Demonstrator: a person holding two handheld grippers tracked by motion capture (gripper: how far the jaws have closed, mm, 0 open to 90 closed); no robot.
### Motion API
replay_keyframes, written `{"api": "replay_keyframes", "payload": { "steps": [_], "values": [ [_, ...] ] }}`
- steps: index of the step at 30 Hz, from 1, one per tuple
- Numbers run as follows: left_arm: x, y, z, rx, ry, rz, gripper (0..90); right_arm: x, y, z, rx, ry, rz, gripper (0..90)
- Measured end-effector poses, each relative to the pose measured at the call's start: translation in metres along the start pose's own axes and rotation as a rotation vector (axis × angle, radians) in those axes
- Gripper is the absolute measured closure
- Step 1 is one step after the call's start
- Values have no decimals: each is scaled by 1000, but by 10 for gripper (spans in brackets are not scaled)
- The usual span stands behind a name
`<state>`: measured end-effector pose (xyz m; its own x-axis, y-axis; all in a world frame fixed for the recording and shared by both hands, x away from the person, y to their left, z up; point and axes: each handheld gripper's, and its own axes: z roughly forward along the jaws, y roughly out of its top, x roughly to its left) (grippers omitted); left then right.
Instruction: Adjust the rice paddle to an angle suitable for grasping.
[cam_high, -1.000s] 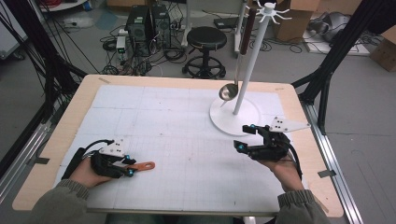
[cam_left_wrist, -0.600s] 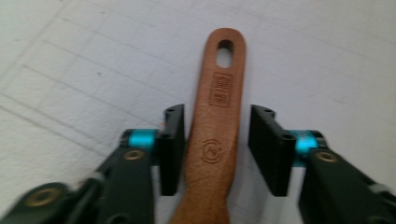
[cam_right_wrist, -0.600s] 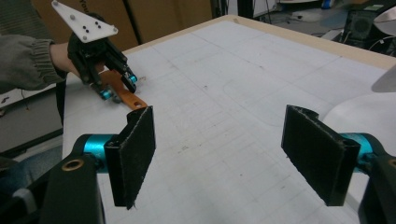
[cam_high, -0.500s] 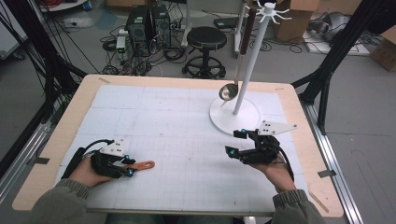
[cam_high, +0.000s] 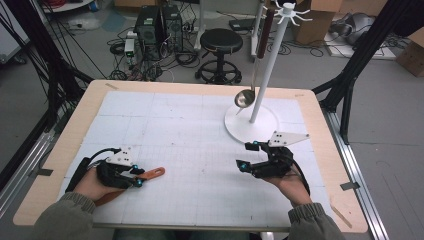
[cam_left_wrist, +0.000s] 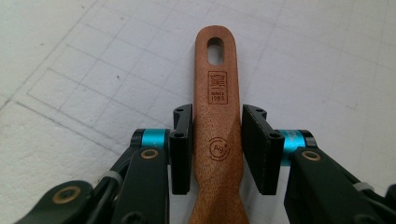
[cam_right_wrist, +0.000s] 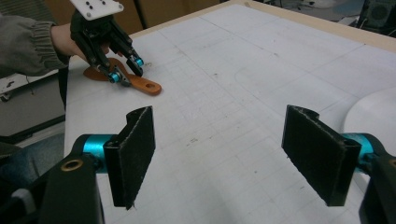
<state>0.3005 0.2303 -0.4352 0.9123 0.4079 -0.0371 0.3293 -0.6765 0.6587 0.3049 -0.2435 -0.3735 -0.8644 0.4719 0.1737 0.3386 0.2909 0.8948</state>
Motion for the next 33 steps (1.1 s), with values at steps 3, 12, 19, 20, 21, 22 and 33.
{"api": "replay_keyframes", "payload": {
  "steps": [3,12,19,20,21,22,33],
  "values": [
    [1,0,0,2,-1,6,644,0,0,0,-3,0,0,253],
    [0,0,0,6,13,20,652,4,-1,5,10,6,-1,253],
    [-3,5,-6,-59,28,1,654,10,3,20,17,17,9,262],
    [-3,7,-7,-69,24,5,654,10,4,22,17,19,9,263],
    [-4,8,-8,-78,21,2,654,11,5,25,18,21,15,263],
    [-5,11,-9,-88,16,9,654,12,5,26,22,23,17,263],
    [-14,39,-11,-163,-31,47,654,20,11,43,11,38,38,272]
  ]
}}
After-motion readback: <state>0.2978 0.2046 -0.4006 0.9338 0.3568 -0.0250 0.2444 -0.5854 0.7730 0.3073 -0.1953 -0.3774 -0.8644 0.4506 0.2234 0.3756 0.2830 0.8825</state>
